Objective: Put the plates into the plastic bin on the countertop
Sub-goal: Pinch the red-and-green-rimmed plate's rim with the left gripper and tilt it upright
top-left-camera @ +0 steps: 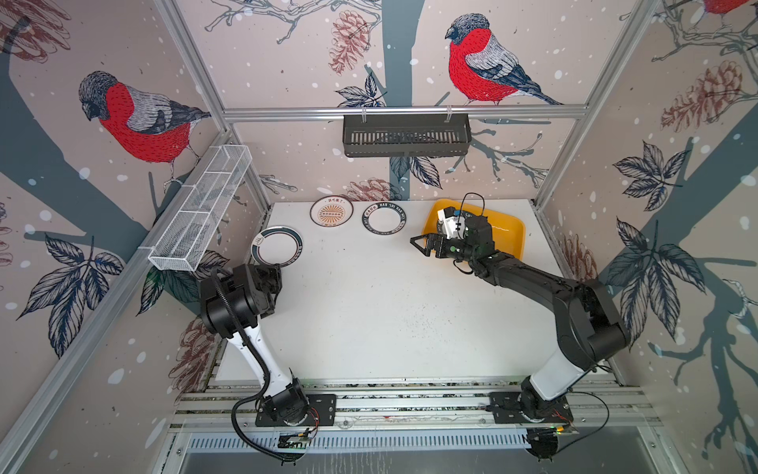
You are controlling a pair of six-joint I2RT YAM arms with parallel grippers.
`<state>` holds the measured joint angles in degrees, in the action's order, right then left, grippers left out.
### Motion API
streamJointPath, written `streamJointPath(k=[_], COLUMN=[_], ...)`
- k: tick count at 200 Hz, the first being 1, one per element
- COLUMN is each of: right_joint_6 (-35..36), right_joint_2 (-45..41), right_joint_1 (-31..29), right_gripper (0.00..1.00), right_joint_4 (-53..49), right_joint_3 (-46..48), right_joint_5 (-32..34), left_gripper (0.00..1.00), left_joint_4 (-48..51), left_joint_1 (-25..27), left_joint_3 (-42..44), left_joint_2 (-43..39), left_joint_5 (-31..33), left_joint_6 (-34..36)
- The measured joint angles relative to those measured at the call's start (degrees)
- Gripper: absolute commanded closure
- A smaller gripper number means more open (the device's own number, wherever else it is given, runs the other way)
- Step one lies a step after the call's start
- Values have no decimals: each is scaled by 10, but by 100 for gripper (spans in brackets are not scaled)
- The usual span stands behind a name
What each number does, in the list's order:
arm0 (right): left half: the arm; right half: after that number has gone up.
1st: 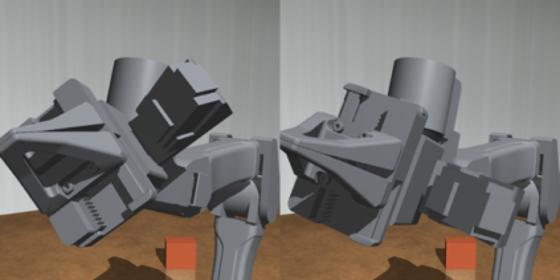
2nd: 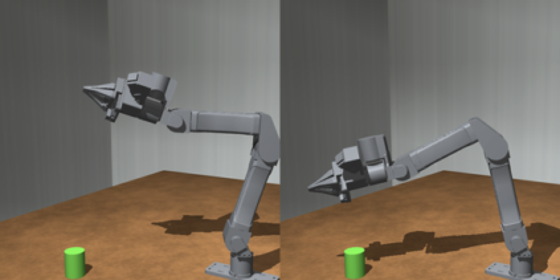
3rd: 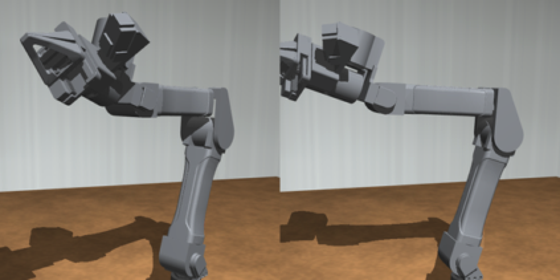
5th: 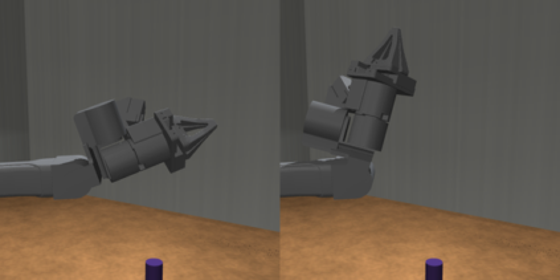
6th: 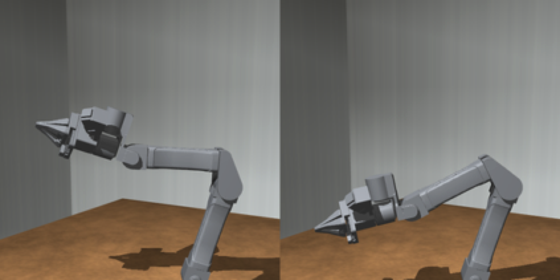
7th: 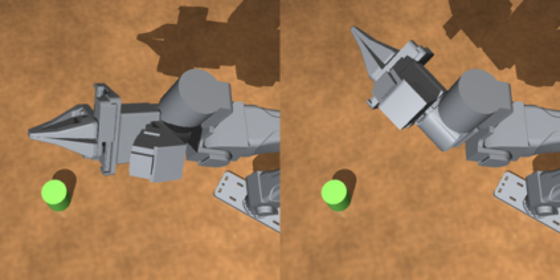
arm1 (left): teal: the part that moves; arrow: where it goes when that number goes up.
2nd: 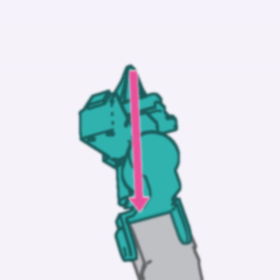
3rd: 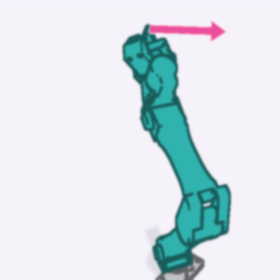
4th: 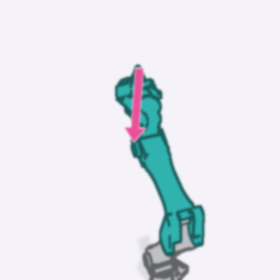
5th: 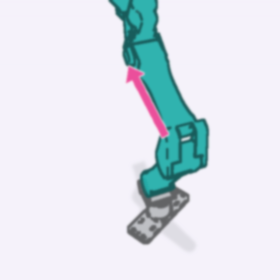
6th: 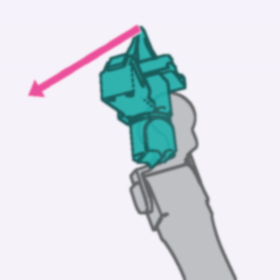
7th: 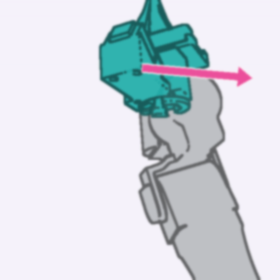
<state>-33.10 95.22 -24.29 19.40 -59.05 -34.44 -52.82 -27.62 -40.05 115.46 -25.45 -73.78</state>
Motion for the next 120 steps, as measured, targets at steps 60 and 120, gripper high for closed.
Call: streamJointPath(k=[60,120], right_joint_6=[1,10], right_joint_2=[-27,-67], right_joint_1=[1,8], right_gripper=[0,0], right_joint_4=[0,-5], right_joint_3=[10,33], right_joint_5=[4,15], left_gripper=[100,100], left_joint_4=[55,68], left_joint_1=[25,100], left_joint_3=[46,77], left_joint_2=[-70,-163], left_joint_5=[-13,-14], left_joint_6=[8,7])
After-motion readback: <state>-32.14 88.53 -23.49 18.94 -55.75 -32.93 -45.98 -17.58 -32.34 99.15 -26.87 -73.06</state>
